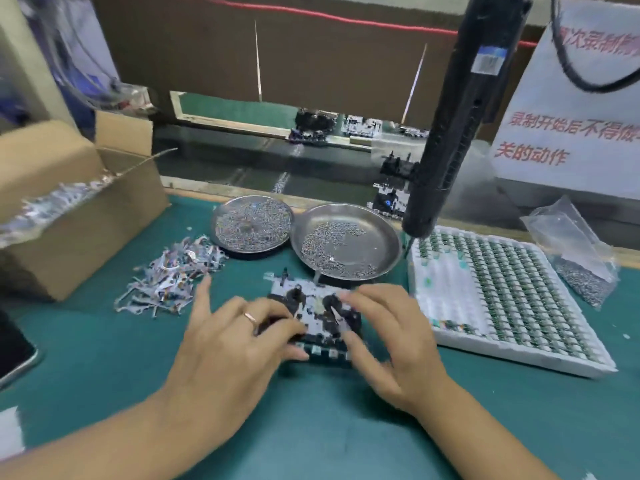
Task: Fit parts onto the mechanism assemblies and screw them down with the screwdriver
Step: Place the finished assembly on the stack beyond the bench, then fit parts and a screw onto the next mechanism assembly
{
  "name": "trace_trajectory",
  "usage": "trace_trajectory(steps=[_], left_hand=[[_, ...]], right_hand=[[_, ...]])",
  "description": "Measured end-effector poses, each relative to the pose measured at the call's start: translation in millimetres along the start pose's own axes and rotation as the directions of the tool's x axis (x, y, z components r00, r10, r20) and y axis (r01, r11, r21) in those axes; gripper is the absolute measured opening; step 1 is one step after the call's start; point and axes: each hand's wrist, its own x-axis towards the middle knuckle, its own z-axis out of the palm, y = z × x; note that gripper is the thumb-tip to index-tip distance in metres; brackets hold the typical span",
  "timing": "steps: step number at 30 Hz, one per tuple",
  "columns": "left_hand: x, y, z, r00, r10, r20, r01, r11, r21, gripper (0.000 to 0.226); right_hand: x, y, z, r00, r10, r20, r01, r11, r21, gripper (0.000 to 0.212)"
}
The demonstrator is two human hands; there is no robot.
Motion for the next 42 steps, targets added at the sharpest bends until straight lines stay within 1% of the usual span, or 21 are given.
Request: trace_trajectory(steps=[1, 3, 5, 6, 8, 10, 12, 14, 15, 16, 17, 18, 21, 24, 26, 28, 31, 35, 37, 40, 42], left_hand=[[-5.5, 2.8, 5.1, 1.0, 0.008, 0.03, -0.008, 1.0, 0.006, 0.037], [-11.3, 5.2, 11.8, 0.997, 0.018, 0.079, -0.017, 1.0, -0.013, 0.038], [-12.7, 0.4, 12.9, 0.995, 0.041, 0.09, -0.034, 0.997, -0.075, 0.038], [-12.1, -5.1, 11.5, 0.996, 0.034, 0.085, -0.024, 0.993, -0.115, 0.04], [-8.9, -24.7, 6.9, 0.997, -0.065, 0.046, 0.071, 0.986, -0.151, 0.043], [-2.0, -51.5, 4.1, 0.981, -0.191, 0.028, 0.191, 0.981, -0.029, 0.045], [5.3, -77.3, 6.3, 0.946, -0.309, 0.093, 0.293, 0.943, 0.157, 0.046], [9.1, -93.5, 12.1, 0.894, -0.413, 0.173, 0.367, 0.897, 0.245, 0.037], [9.3, -98.6, 15.5, 0.887, -0.425, 0.18, 0.379, 0.893, 0.243, 0.028], [9.1, -102.0, 17.7, 0.896, -0.414, 0.161, 0.373, 0.898, 0.234, 0.019], [8.9, -104.5, 18.5, 0.908, -0.397, 0.13, 0.364, 0.904, 0.223, 0.01], [9.3, -106.4, 18.5, 0.92, -0.383, 0.086, 0.359, 0.909, 0.211, 0.007], [12.1, -110.6, 15.3, 0.922, -0.387, 0.005, 0.384, 0.915, 0.126, 0.008], [16.0, -112.4, 12.0, 0.879, -0.473, 0.058, 0.476, 0.879, -0.043, 0.007], [17.8, -113.6, 10.7, 0.855, -0.51, 0.089, 0.517, 0.85, -0.096, 0.009], [18.0, -113.6, 10.2, 0.848, -0.521, 0.094, 0.529, 0.844, -0.09, 0.014], [18.7, -113.6, 5.0, 0.863, -0.496, 0.098, 0.503, 0.863, -0.054, 0.021], [21.1, -117.4, -6.3, 0.861, -0.502, 0.085, 0.506, 0.862, -0.026, 0.014], [21.7, -117.8, -7.4, 0.86, -0.495, 0.122, 0.495, 0.868, 0.029, 0.015], [21.6, -119.4, -6.4, 0.858, -0.478, 0.189, 0.465, 0.878, 0.111, 0.023], [21.9, -121.6, -7.3, 0.853, -0.479, 0.207, 0.457, 0.877, 0.148, 0.035]], right_hand=[[0.3, -1.2, 1.1, 0.992, -0.04, 0.12, 0.041, 0.999, -0.005, 0.036], [0.9, -1.2, 4.1, 0.945, -0.062, 0.322, 0.073, 0.997, -0.02, 0.046], [-0.4, 0.8, 6.1, 0.914, -0.045, 0.403, 0.076, 0.995, -0.061, 0.046], [-1.6, 2.3, 6.4, 0.912, -0.037, 0.408, 0.074, 0.994, -0.077, 0.043], [-3.3, 5.0, 6.2, 0.916, -0.005, 0.401, 0.048, 0.994, -0.098, 0.037], [-3.1, 6.8, 6.7, 0.923, 0.052, 0.38, -0.006, 0.992, -0.122, 0.036], [-3.3, 7.8, 7.5, 0.927, 0.096, 0.363, -0.051, 0.99, -0.132, 0.038], [-4.8, 8.3, 7.5, 0.927, 0.107, 0.358, -0.065, 0.99, -0.127, 0.039], [-5.4, 8.6, 7.2, 0.928, 0.11, 0.357, -0.07, 0.99, -0.124, 0.039], [-5.9, 8.9, 6.9, 0.928, 0.113, 0.356, -0.075, 0.99, -0.121, 0.04], [-6.4, 9.1, 6.7, 0.927, 0.117, 0.356, -0.079, 0.99, -0.118, 0.04], [-6.9, 9.3, 6.6, 0.927, 0.119, 0.356, -0.083, 0.99, -0.114, 0.039], [-8.3, 10.1, 6.3, 0.923, 0.132, 0.362, -0.1, 0.989, -0.105, 0.037], [-9.5, 10.6, 5.4, 0.922, 0.137, 0.363, -0.111, 0.99, -0.091, 0.037], [-9.4, 11.1, 5.7, 0.925, 0.132, 0.357, -0.11, 0.991, -0.081, 0.036], [-9.1, 11.7, 5.9, 0.927, 0.13, 0.352, -0.11, 0.991, -0.075, 0.036], [-9.1, 11.8, 5.4, 0.928, 0.133, 0.349, -0.115, 0.991, -0.071, 0.036], [-8.3, 10.5, 4.1, 0.922, 0.142, 0.36, -0.122, 0.989, -0.08, 0.038], [-7.6, 10.8, 3.8, 0.923, 0.14, 0.359, -0.121, 0.99, -0.076, 0.038], [-8.4, 11.4, 4.7, 0.926, 0.129, 0.354, -0.112, 0.991, -0.068, 0.037], [-8.7, 11.8, 4.9, 0.926, 0.128, 0.355, -0.111, 0.991, -0.069, 0.037]])
